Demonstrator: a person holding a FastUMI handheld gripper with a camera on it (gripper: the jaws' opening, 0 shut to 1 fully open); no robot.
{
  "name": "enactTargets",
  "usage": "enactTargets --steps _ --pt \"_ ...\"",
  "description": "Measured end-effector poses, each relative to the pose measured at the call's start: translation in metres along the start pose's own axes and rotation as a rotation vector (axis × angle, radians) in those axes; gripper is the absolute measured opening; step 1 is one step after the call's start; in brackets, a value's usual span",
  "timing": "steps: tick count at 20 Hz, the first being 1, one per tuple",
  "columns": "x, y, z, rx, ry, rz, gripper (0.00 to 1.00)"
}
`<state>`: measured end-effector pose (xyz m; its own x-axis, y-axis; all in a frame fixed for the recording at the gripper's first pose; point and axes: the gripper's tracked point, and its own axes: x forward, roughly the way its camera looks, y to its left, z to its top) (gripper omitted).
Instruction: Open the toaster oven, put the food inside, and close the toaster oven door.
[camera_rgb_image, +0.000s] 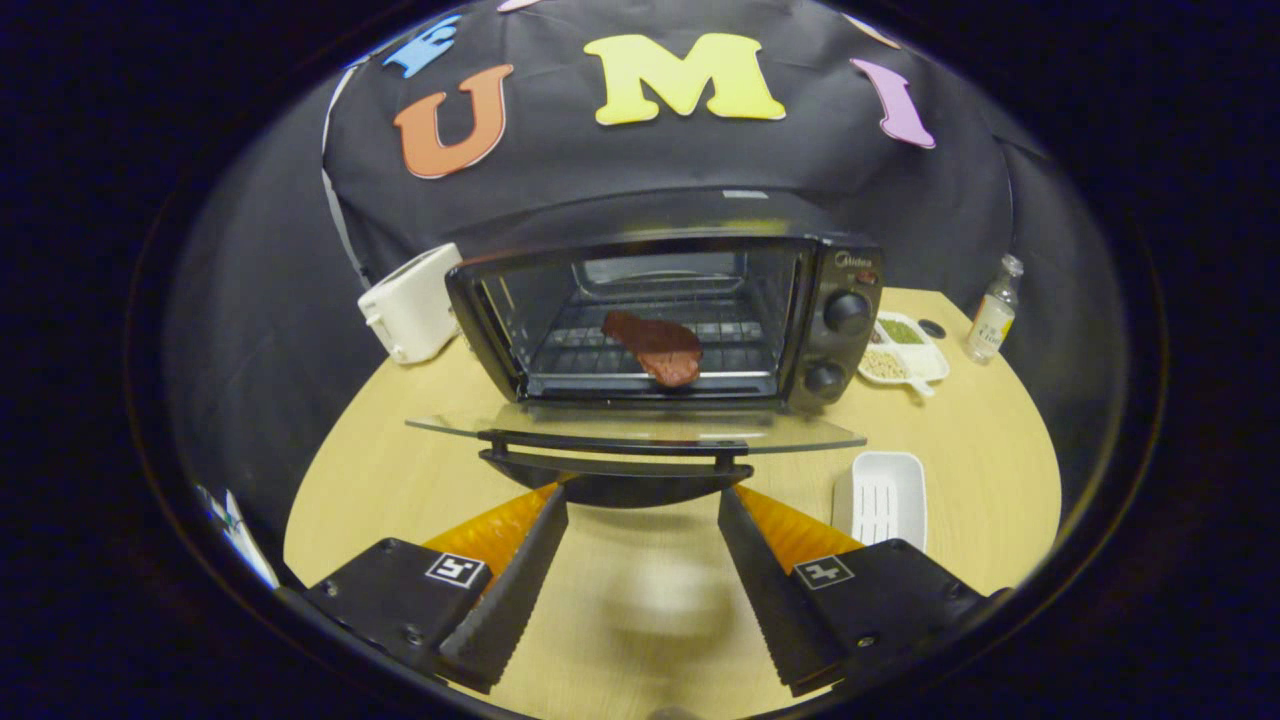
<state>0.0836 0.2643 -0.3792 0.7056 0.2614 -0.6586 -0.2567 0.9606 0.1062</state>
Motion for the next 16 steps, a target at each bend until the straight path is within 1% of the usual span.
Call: enactTargets --steps 2,4,6,8,9,12,16 --pt "0.002 -0.001 0.025 0.007 -0.033 0.000 0.97" --pt "0.001 0.002 0.048 -0.007 -0.063 -0.014 0.99" --pt "0.008 0.002 0.069 -0.037 -0.089 -0.044 1.00" --pt "0.009 0.005 0.085 -0.069 -0.112 -0.054 0.99" --pt "0.010 0.007 0.089 -0.078 -0.124 -0.051 0.96" --pt "0.007 0.006 0.093 -0.081 -0.136 -0.056 0.96" --pt "-0.007 -0.008 0.091 -0.052 -0.139 -0.073 0.96"
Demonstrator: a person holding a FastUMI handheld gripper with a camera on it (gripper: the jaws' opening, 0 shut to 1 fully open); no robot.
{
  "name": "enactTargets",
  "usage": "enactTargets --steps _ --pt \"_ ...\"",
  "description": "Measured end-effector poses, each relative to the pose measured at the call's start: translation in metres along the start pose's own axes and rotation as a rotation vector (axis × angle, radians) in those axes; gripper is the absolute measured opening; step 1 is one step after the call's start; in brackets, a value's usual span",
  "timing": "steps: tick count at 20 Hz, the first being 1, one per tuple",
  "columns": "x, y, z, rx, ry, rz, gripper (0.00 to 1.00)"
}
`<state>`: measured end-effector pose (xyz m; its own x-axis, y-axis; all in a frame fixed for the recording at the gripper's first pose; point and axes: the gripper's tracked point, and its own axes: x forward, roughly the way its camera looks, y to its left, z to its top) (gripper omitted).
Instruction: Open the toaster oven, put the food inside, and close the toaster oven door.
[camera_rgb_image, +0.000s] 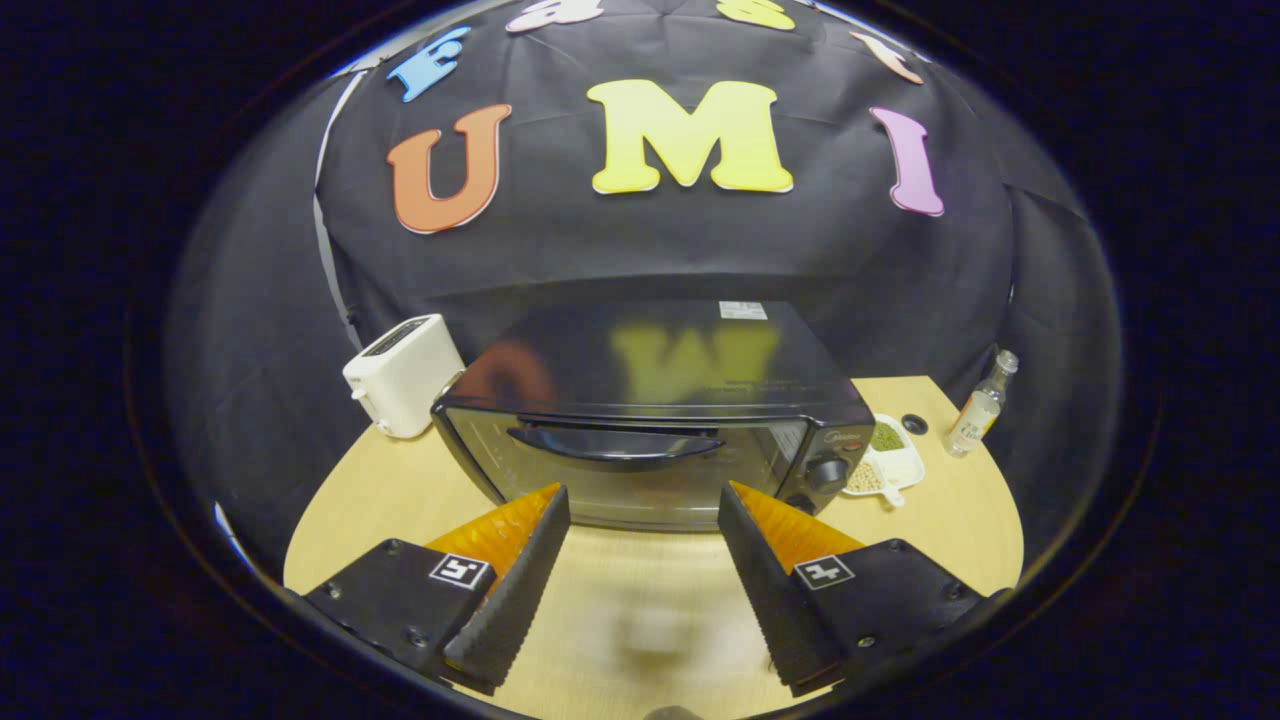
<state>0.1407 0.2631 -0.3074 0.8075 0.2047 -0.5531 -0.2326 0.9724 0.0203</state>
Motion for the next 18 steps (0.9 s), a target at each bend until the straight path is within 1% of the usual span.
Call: enactTargets --steps 3,7,10,12,16,18 --pt "-0.019 -0.022 0.007 0.006 -0.027 -0.033 0.96" --pt "-0.063 -0.062 0.028 0.030 -0.085 -0.084 0.96" --pt "-0.116 -0.104 0.059 0.054 -0.164 -0.138 0.96" --pt "-0.160 -0.131 0.087 0.064 -0.242 -0.161 0.96" --pt "-0.240 -0.194 0.129 0.065 -0.382 -0.253 0.96" --pt "-0.276 -0.214 0.146 0.069 -0.447 -0.271 0.96"
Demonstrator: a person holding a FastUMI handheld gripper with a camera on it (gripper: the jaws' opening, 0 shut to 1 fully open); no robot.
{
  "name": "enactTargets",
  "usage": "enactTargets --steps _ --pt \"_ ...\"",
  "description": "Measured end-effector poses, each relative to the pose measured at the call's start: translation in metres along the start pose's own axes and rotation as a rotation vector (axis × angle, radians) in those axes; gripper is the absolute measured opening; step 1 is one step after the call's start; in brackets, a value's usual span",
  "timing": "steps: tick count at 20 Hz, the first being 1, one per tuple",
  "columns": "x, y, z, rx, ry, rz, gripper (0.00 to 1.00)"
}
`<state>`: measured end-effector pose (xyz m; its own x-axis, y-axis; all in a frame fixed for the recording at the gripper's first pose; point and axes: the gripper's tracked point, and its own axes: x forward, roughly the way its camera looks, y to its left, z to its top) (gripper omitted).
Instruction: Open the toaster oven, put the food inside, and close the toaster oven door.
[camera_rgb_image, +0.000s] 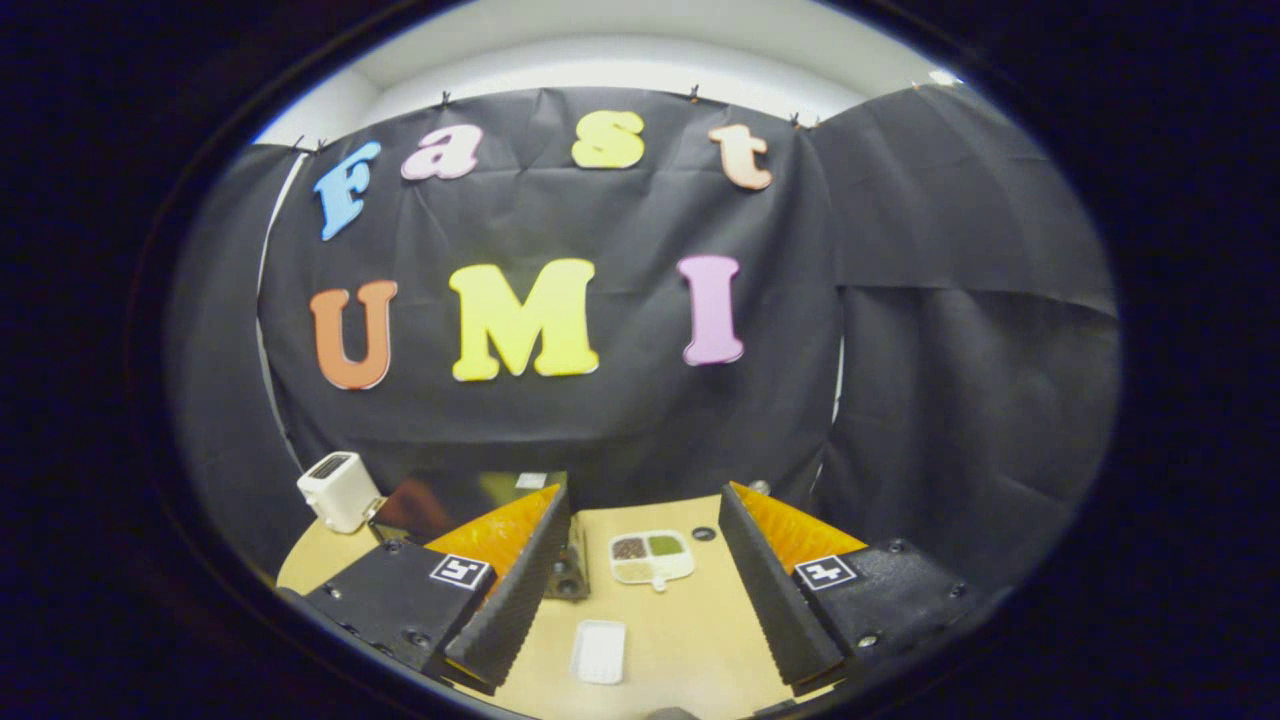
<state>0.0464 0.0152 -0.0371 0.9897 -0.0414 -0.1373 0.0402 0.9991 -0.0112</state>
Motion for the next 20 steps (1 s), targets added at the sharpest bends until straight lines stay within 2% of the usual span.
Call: enactTargets --steps 3,9,13,20 --pt "-0.022 -0.029 0.030 -0.019 -0.075 0.003 0.98" --pt "-0.059 -0.055 0.064 -0.031 -0.166 0.097 0.98" --pt "-0.074 -0.066 0.061 -0.025 -0.179 0.148 0.98" --pt "-0.076 -0.088 0.046 -0.017 -0.152 0.150 0.98"
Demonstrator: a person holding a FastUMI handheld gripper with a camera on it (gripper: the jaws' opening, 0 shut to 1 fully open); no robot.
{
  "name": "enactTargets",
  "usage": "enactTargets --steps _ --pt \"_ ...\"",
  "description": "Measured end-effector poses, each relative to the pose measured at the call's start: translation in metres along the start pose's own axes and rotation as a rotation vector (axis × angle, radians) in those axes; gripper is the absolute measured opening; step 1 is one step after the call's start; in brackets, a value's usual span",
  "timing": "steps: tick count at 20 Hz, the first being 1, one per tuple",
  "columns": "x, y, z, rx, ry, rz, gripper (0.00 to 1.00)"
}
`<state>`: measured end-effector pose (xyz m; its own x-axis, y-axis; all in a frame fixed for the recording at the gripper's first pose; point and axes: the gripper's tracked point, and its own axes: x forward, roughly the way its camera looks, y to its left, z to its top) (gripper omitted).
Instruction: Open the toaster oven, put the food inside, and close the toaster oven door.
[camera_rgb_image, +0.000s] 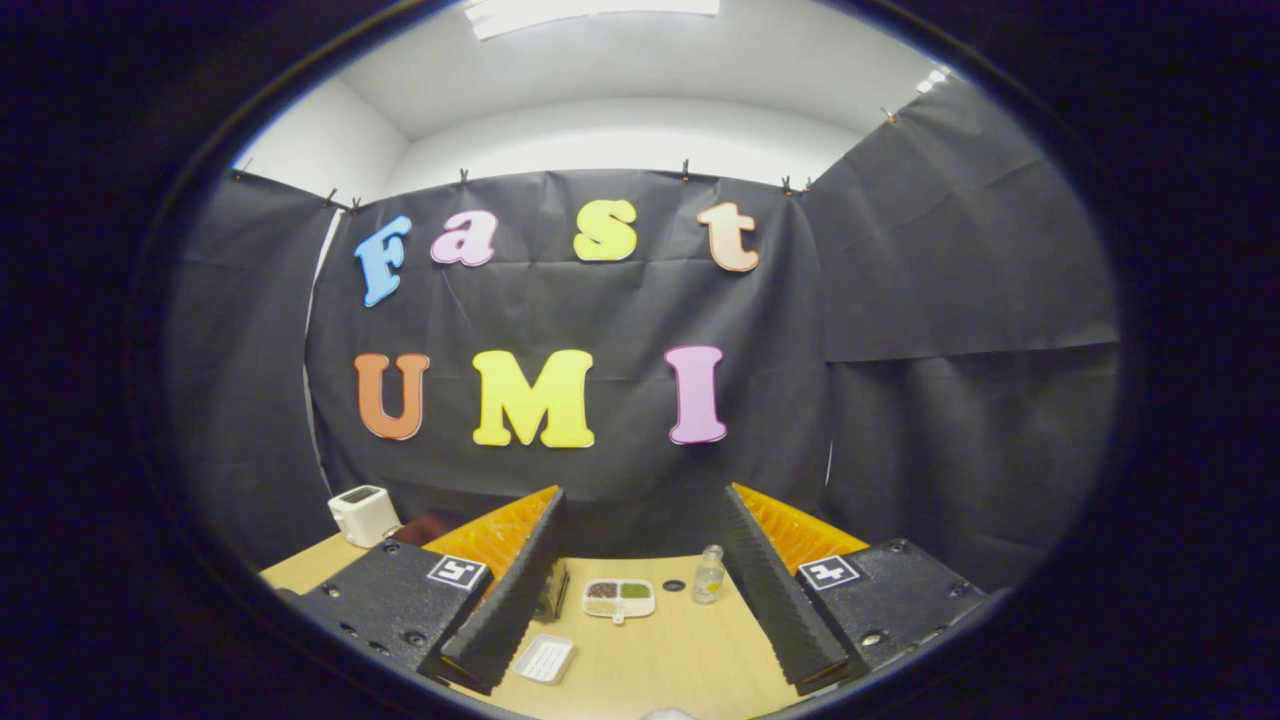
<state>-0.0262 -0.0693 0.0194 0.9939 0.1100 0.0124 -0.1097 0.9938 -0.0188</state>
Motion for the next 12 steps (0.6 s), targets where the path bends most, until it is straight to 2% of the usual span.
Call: enactTargets --steps 12 --pt "-0.0021 -0.0049 -0.0119 0.007 0.037 0.025 0.98"
